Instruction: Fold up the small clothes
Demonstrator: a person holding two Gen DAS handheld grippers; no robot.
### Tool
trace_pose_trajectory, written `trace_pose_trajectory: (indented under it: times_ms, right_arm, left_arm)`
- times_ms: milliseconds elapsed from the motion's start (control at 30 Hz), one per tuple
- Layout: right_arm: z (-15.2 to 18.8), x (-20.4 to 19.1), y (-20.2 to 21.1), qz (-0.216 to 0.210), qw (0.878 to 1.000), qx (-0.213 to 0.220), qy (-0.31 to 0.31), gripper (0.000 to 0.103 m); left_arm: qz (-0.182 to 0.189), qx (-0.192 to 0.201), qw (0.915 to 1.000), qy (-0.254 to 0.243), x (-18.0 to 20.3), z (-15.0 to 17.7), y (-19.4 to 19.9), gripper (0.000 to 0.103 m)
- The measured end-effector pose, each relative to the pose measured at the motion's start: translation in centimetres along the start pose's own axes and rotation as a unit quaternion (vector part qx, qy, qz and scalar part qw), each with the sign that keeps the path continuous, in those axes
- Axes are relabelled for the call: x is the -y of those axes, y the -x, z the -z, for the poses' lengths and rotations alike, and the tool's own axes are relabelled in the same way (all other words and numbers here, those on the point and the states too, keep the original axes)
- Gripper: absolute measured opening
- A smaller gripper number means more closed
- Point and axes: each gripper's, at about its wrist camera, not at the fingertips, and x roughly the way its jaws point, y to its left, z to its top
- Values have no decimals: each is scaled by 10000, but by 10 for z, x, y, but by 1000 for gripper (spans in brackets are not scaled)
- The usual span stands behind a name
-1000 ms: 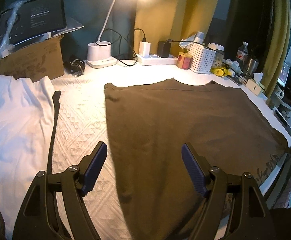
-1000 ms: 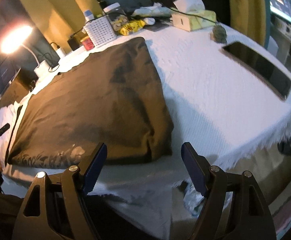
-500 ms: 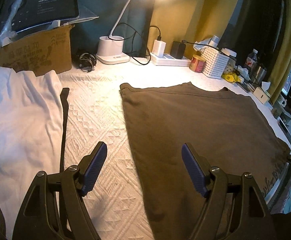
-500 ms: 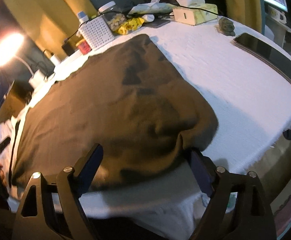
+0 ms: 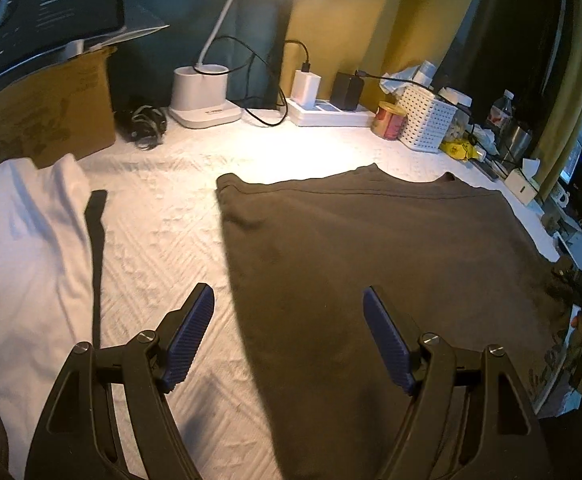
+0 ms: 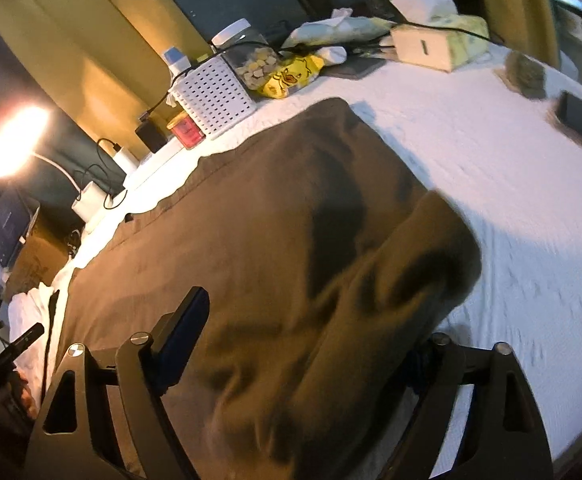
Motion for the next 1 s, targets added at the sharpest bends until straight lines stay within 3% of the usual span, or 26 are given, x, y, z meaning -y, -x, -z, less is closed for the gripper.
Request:
trace_pose_trajectory:
  times_ms: [200, 333, 433, 467, 700, 1000]
  right_arm:
    - [-22, -3, -20, 60, 9994, -107, 326, 57]
    - [-29, -16, -33, 198, 9954, -175, 917, 54]
    - [-28, -23, -42, 370, 9908, -214, 1288, 18]
    - [-29, -24, -43, 346, 9903, -236, 1324, 14]
    - [-40, -28, -33, -119, 9928, -110, 1184, 11]
    - [-45, -106, -23, -635, 9828, 19, 1732, 11]
  left_arm:
    - [48, -86, 9999, 31, 5, -8, -13, 77]
    - [47, -117, 9999, 8, 8, -12, -18, 77]
    - [34, -138, 9999, 6, 7, -13, -20, 77]
    - [28, -139, 9999, 14, 6, -14, -20, 77]
    - [81, -95, 9999, 3, 2, -14, -15, 77]
    - [245, 161, 9996, -11, -6, -17, 3, 77]
